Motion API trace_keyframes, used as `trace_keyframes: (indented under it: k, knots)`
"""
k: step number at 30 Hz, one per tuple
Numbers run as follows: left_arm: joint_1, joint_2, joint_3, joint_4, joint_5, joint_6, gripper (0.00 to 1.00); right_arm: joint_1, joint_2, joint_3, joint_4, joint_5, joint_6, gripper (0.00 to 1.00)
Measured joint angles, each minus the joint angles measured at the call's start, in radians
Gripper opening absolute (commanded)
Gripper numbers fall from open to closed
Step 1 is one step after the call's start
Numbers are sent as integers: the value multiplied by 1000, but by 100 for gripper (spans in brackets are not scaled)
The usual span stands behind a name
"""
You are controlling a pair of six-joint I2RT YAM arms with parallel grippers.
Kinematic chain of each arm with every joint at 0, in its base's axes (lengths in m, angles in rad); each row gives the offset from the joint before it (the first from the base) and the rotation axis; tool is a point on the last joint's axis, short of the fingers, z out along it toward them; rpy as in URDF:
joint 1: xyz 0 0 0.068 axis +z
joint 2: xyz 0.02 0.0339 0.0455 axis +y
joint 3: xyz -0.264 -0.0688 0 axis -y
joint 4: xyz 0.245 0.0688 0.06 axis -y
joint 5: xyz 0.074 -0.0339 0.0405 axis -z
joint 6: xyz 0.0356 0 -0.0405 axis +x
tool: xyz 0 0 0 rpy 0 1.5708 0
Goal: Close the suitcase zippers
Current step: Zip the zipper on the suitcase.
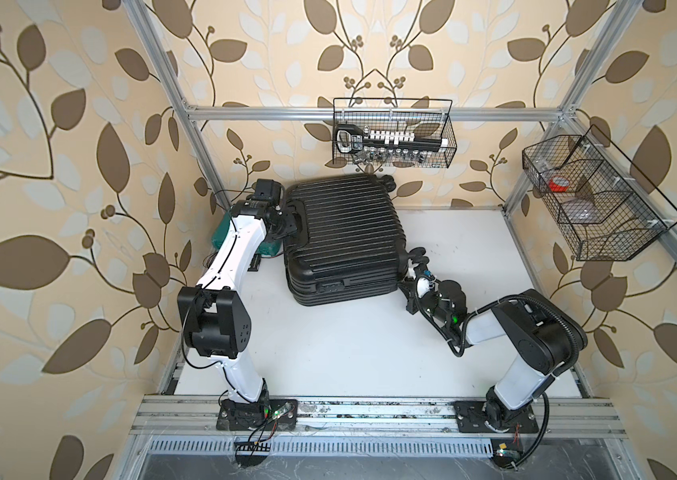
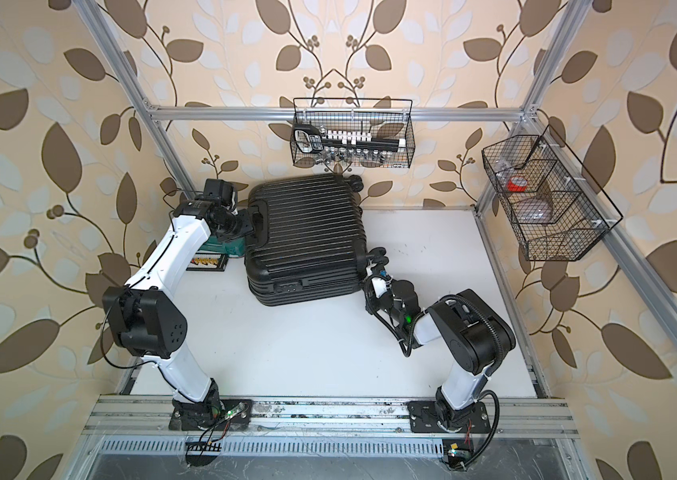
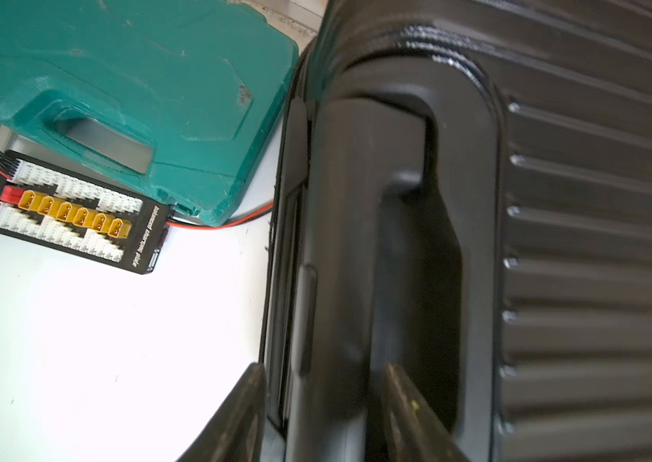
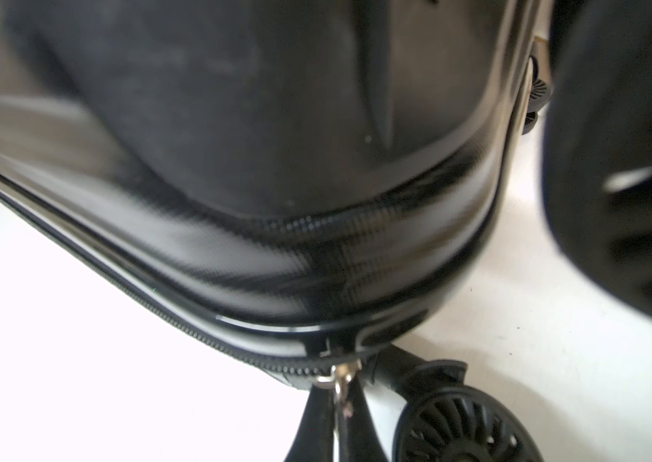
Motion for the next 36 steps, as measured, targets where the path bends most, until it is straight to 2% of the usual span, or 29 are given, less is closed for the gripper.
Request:
trace_keyframes:
  k: [9, 14, 24, 26, 30, 36]
  knots:
    - [0, 47, 24, 6, 15, -6, 48, 0, -10, 0, -14, 0, 0, 0]
    - [0, 50, 24, 15, 29, -39, 42, 4, -28, -2, -34, 1, 0, 0]
    - [-7, 79, 24, 16, -11, -88, 40, 50, -108, -10, -133, 59, -33, 0]
    - [-13, 79, 26, 15, -19, -92, 37, 60, -121, -11, -154, 77, -42, 0]
    - [-26, 79, 27, 6, -31, -79, 26, 69, -143, -19, -168, 111, -56, 0]
    - [-69, 72, 23, -2, -74, -122, 24, 96, -189, -44, -194, 144, -73, 0]
